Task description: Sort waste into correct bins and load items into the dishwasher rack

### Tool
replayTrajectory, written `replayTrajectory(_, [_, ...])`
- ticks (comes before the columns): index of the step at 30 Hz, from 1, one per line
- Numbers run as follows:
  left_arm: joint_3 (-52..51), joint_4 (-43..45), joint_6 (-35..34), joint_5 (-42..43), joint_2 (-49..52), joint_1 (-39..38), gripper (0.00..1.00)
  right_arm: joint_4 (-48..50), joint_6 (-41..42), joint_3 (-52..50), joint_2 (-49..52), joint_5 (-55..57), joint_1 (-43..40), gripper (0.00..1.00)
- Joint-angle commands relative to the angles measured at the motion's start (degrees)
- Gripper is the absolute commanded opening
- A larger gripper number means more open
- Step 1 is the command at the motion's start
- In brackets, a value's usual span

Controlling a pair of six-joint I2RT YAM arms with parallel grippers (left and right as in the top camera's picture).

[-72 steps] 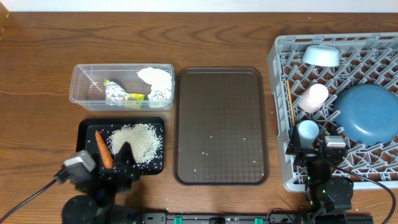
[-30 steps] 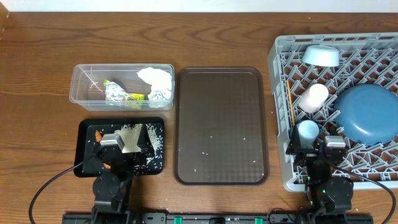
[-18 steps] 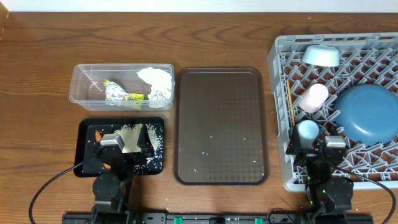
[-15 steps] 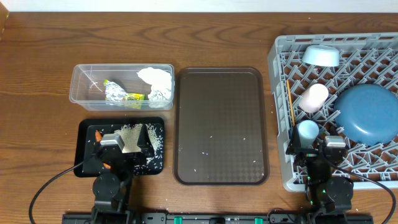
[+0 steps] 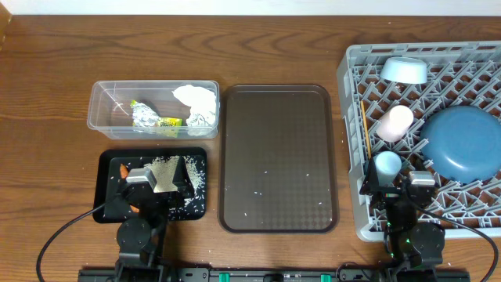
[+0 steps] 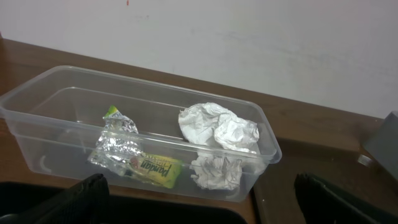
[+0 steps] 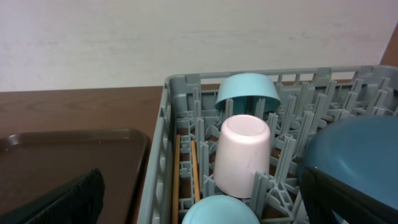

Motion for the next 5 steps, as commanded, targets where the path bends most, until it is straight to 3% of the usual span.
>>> replayTrajectory(1, [-1.0, -2.3, 0.8, -0.2, -0.3, 0.3, 0.98, -0.1, -0.7, -0.2, -0.3, -0.2, -1.6, 0.99])
replayTrajectory(5, [-1.0, -2.3, 0.8, -0.1, -0.3, 0.3, 0.98, -0.1, -0.7, -0.2, -0.3, -0.2, -1.6, 0.99])
